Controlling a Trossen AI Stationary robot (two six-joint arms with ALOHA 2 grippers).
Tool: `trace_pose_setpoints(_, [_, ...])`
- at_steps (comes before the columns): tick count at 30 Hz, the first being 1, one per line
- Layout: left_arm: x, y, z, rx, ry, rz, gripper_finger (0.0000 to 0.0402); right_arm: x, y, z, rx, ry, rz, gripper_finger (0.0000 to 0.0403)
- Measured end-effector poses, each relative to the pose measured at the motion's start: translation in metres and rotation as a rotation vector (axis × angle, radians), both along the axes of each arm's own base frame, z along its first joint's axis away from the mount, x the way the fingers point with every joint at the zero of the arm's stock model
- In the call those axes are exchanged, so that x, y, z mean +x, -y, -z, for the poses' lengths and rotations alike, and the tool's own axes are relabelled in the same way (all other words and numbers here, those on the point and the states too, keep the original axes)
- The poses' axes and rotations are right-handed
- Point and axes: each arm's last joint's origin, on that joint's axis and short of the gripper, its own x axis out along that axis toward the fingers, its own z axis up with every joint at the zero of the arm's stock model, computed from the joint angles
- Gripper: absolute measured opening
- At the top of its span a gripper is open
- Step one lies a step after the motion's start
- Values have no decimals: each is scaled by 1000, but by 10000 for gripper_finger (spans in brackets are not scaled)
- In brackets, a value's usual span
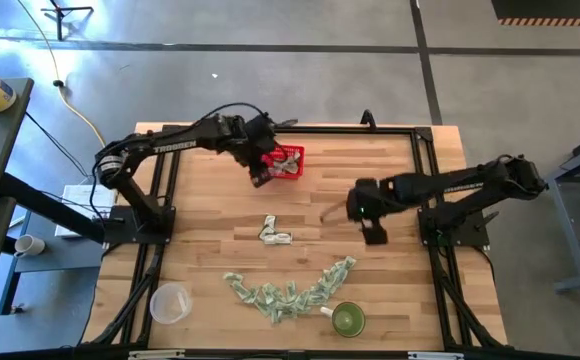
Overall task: Pick and place items into bin
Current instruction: Put the light green stevia packet into the red bin
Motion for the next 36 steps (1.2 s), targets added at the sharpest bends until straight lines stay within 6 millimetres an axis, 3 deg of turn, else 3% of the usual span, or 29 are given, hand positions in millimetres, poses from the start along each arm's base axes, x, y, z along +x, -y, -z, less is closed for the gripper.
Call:
trace_pose_setpoints(8, [-6,60,2,-43,-32,82,187,13,-48,23,128,-48,-336,341])
trace_pose_setpoints(14, [-5,90,12,-16,-65,126,174,27,-57,34,183,-12,-330,340])
trace_pose_setpoints(17, [-6,99,18,-21,-83,138,173,31,-58,37,181,0,-291,325])
trace_pose_setpoints(24, [-8,112,25,-42,-100,162,172,38,-70,56,216,-50,-206,248])
trace_pose_setpoints(36, [-9,115,27,-51,-106,134,172,44,-78,78,120,-77,-133,156])
